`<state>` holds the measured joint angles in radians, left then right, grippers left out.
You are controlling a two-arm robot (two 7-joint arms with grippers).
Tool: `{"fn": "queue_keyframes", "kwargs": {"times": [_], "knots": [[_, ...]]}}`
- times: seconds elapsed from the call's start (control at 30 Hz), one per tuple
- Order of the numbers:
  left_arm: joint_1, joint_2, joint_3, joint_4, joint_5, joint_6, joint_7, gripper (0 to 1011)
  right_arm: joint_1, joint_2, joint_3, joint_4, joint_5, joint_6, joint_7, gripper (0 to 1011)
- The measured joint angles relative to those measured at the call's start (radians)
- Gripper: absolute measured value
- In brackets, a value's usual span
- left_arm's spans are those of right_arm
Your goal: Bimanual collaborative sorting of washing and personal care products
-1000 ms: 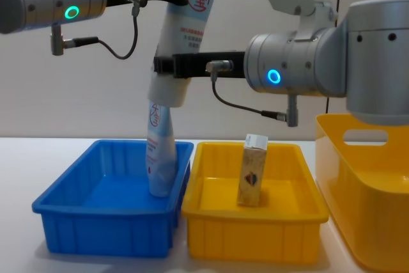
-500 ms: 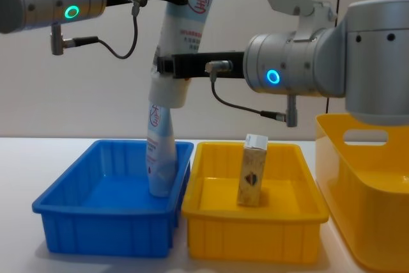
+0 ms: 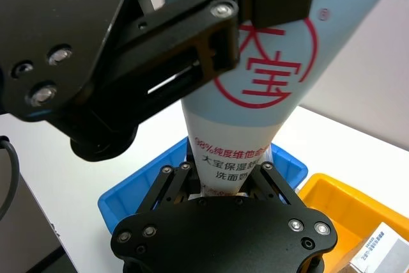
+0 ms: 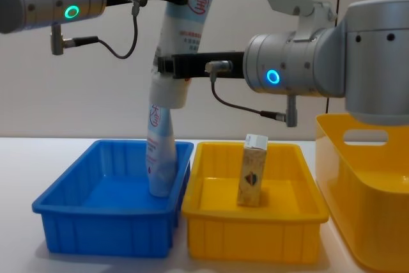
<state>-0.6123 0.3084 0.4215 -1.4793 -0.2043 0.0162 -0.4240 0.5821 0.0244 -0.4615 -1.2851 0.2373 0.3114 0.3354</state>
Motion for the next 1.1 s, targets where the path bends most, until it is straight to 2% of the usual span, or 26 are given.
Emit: {"fn": "queue_keyframes", "kwargs": {"times": [0.3, 0.33, 0.4, 0.43, 0.63, 0.77, 0.87, 0.97, 1.1], "knots": [[0.000, 0.000, 0.000, 0.000, 0.000, 0.000, 0.000, 353, 0.000, 0.000, 0.000, 0.000, 0.000, 0.000, 0.000, 210], [0.000, 0.000, 0.000, 0.000, 0.000, 0.000, 0.000, 413, 0.000, 0.000, 0.000, 0.000, 0.000, 0.000, 0.000, 208], [0.000, 0.000, 0.000, 0.000, 0.000, 0.000, 0.000, 446, 0.000, 0.000, 0.000, 0.000, 0.000, 0.000, 0.000, 208], [0.000, 0.000, 0.000, 0.000, 0.000, 0.000, 0.000, 503, 0.000, 0.000, 0.000, 0.000, 0.000, 0.000, 0.000, 206], [0.000, 0.000, 0.000, 0.000, 0.000, 0.000, 0.000, 673, 0.001, 0.002, 0.001, 0.000, 0.000, -0.004, -0.005, 206], [0.000, 0.000, 0.000, 0.000, 0.000, 0.000, 0.000, 829, 0.002, 0.007, 0.007, 0.000, 0.000, -0.010, -0.013, 206], [0.000, 0.000, 0.000, 0.000, 0.000, 0.000, 0.000, 882, 0.003, 0.012, 0.014, -0.001, 0.000, -0.013, -0.019, 195], [0.000, 0.000, 0.000, 0.000, 0.000, 0.000, 0.000, 977, 0.005, 0.022, 0.025, -0.002, 0.000, -0.020, -0.031, 194], [0.000, 0.000, 0.000, 0.000, 0.000, 0.000, 0.000, 1001, 0.006, 0.036, 0.039, -0.005, 0.000, -0.025, -0.046, 194]]}}
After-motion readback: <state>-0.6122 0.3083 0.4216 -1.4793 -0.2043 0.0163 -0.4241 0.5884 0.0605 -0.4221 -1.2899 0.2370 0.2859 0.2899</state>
